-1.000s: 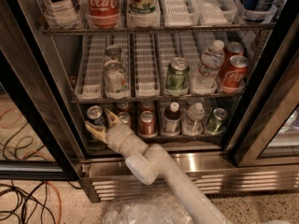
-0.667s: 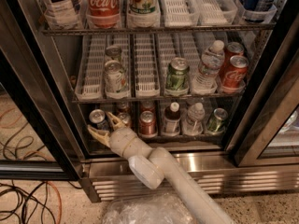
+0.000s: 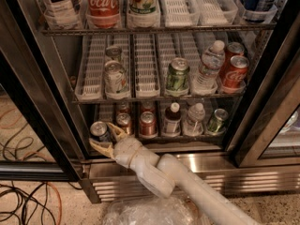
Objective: Pick pepsi can from bottom shelf of fridge
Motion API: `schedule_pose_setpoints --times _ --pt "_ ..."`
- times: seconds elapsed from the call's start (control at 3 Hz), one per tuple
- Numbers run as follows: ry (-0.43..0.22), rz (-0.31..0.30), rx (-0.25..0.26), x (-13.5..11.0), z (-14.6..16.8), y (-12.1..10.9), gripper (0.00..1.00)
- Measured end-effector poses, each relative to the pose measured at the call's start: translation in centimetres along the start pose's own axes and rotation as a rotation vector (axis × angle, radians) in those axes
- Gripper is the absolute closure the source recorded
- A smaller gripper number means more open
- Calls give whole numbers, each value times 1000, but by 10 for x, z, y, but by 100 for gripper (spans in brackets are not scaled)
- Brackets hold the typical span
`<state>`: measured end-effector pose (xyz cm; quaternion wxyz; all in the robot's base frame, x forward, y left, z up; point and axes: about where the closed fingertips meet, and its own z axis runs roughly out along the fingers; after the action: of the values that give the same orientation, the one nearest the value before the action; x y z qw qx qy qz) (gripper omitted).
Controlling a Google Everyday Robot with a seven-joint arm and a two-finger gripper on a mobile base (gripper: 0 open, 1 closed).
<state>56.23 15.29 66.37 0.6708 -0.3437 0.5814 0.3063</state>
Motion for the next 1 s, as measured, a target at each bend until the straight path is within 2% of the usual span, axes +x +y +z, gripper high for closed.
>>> schedule_pose_setpoints --times 0.67,1.0 --pt "-3 24 -90 -2 -39 29 100" --pt "-21 29 -89 -1 -63 28 100"
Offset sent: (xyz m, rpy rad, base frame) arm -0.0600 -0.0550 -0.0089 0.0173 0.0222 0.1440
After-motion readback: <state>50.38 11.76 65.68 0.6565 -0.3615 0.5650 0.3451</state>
